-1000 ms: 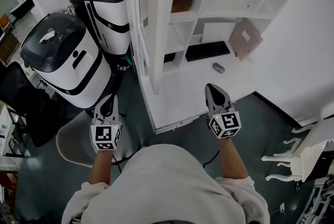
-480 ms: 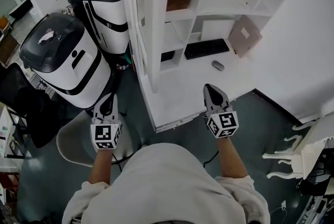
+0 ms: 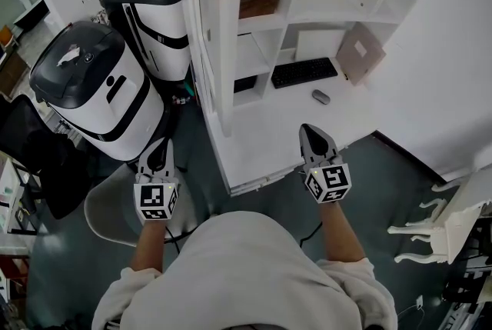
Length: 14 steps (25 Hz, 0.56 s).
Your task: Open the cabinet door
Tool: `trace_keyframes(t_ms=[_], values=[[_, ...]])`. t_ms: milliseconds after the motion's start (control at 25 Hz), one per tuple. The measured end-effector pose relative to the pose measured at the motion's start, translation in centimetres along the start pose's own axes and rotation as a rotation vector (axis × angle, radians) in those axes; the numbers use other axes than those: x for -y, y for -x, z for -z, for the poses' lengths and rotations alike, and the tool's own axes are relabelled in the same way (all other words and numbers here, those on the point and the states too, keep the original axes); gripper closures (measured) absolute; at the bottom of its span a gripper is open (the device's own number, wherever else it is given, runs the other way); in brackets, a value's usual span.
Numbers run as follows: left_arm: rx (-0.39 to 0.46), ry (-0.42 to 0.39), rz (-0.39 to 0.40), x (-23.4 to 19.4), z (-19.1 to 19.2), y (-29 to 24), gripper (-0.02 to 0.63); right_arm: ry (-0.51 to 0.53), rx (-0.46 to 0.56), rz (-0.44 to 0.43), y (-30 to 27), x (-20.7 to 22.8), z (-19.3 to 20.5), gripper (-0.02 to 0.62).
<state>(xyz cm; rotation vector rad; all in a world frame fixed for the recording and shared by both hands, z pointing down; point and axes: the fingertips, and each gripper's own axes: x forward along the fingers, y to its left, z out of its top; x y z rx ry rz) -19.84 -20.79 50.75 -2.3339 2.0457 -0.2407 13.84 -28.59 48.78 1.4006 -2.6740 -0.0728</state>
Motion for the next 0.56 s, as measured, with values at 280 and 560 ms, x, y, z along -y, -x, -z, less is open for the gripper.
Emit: trace_keyframes(t_ms=[280,560], values=[[0.001,-0.002,0.003,0.20,-0.15,0.23,0.606,0.003,-0.002,-0.005,0.26,-0.15,-0.05,0.594],[0.002,-0.003,0.003,0.32,-0.15,0.25,0.606,0.006,-0.004,-0.006,0.37,-0.06,-0.01,0.594]])
